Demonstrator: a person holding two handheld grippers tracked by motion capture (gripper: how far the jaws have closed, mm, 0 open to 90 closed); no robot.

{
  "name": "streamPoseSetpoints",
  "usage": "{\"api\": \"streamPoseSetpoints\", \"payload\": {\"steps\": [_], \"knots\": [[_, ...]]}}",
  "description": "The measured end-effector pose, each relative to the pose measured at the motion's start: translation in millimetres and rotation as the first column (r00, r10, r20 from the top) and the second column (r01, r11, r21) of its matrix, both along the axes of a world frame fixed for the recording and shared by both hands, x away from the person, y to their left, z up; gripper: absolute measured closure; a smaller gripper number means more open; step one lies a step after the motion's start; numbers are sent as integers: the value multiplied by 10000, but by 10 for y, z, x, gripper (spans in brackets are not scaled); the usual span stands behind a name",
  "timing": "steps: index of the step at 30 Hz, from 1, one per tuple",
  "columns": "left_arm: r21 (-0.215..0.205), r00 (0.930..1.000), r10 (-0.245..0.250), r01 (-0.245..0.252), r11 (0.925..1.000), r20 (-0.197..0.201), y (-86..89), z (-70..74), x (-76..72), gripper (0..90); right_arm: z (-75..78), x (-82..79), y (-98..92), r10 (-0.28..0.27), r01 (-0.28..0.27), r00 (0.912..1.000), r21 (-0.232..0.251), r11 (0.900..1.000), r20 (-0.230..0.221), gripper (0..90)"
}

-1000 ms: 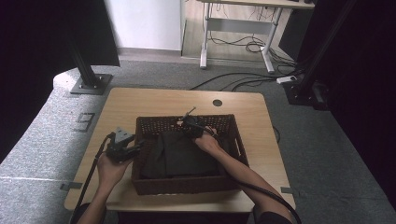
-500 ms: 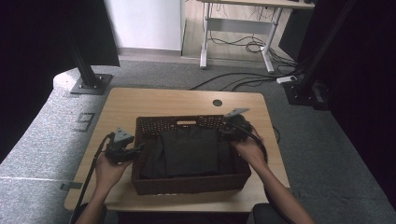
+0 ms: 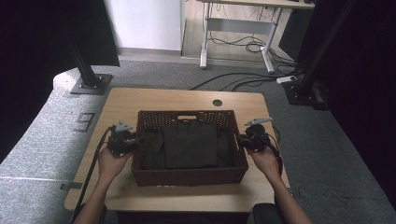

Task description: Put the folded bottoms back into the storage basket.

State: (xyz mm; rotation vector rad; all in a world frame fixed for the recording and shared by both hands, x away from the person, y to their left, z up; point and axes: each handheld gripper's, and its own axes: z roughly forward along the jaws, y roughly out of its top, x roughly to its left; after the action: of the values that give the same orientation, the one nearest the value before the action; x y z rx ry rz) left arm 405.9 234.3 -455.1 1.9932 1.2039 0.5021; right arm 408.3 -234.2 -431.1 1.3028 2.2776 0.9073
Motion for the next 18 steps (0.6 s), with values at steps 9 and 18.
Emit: {"api": "streamPoseSetpoints", "payload": {"steps": [9,18], "knots": [[127,10000,-43,43,9999,-20,-24,8,861,620,-19,759,-1,-761,764,9971,528,9957,-60,741],[-270,9968,-423,442,9987,676,149,293,155,204,123,510,-73,291,-337,9983,925,9951,509,192]]}}
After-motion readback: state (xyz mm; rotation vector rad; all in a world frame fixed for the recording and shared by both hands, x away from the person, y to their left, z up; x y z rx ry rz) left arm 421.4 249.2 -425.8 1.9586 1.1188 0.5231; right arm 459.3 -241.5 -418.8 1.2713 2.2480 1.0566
